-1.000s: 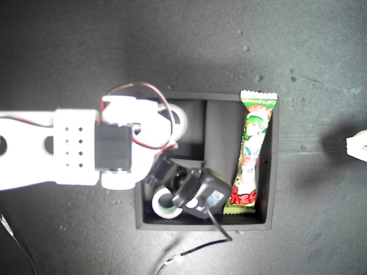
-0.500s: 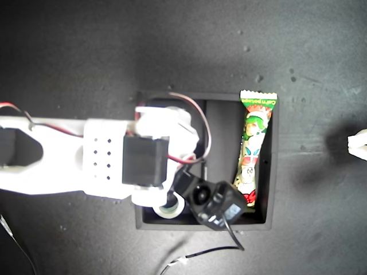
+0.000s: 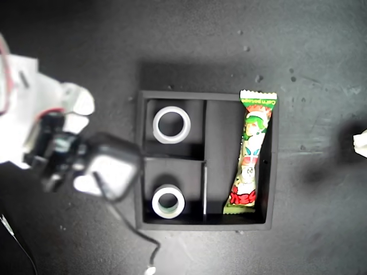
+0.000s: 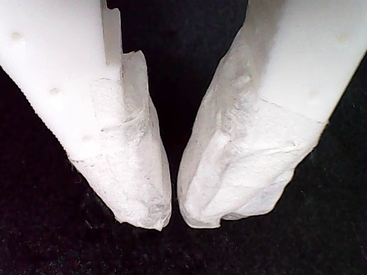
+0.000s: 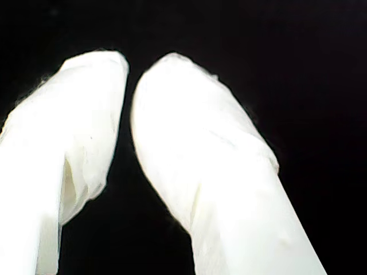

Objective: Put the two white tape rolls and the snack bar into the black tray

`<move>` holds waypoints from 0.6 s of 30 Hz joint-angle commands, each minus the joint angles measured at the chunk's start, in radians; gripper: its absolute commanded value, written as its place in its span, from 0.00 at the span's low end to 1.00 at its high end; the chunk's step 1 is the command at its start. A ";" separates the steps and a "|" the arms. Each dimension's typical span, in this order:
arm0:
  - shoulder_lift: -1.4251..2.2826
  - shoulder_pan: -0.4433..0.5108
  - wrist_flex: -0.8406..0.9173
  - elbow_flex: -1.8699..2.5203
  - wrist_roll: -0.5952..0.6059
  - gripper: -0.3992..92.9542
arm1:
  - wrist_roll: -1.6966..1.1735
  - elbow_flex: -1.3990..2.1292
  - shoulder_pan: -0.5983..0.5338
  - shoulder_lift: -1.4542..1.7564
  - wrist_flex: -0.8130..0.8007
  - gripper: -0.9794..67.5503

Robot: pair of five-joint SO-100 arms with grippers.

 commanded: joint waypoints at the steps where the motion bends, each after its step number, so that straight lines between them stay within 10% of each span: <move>1: 0.477 -0.026 -0.143 0.514 -0.044 0.00 | -0.028 0.012 -0.043 0.009 0.046 0.01; 18: 1.293 0.092 -0.270 1.416 -0.153 0.00 | -0.170 0.012 0.061 0.009 0.169 0.02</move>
